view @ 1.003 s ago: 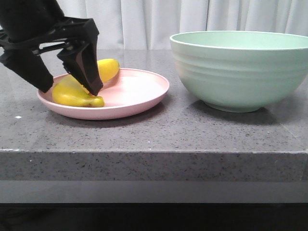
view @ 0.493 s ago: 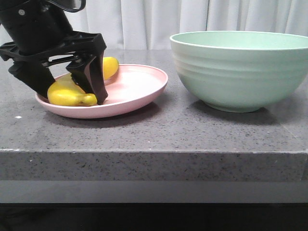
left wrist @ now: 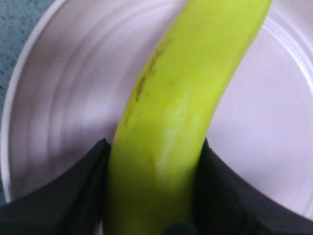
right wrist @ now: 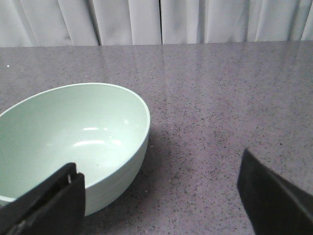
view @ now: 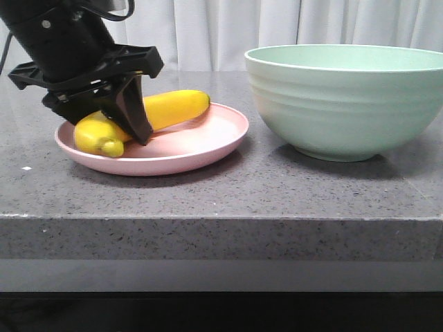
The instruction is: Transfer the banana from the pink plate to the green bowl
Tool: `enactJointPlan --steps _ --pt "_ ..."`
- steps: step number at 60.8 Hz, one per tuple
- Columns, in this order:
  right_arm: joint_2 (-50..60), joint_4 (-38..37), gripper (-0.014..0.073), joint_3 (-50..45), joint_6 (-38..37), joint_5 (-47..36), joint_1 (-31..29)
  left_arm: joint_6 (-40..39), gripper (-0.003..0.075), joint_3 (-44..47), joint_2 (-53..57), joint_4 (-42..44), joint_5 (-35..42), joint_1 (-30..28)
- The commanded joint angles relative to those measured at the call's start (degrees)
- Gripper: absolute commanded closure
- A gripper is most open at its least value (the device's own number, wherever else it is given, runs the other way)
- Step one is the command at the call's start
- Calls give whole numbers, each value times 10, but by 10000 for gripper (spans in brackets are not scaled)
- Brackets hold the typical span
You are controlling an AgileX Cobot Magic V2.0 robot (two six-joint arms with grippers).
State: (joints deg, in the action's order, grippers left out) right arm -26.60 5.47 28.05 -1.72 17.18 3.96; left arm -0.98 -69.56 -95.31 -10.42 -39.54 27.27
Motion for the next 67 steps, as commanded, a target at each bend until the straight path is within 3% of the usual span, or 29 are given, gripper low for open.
enactJointPlan --steps 1,10,27,39,52,59,67 --pt "-7 -4 -48 20 2 -48 -3 -2 682 -26 21 -8 50 4" --pt "-7 31 -48 24 2 -33 -3 -2 738 -89 43 -8 21 4" --pt "-58 210 -48 106 9 60 -2 10 741 -145 111 -8 -19 65" --pt "-115 412 -48 148 145 62 31 10 740 -145 123 -8 -39 144" --pt "-189 697 -48 155 315 75 61 13 740 -145 123 -8 -40 207" --pt "-228 795 -48 155 387 92 61 13 740 -145 123 -8 -40 220" --pt "-266 857 -48 155 437 114 61 13 740 -145 123 -8 -40 220"
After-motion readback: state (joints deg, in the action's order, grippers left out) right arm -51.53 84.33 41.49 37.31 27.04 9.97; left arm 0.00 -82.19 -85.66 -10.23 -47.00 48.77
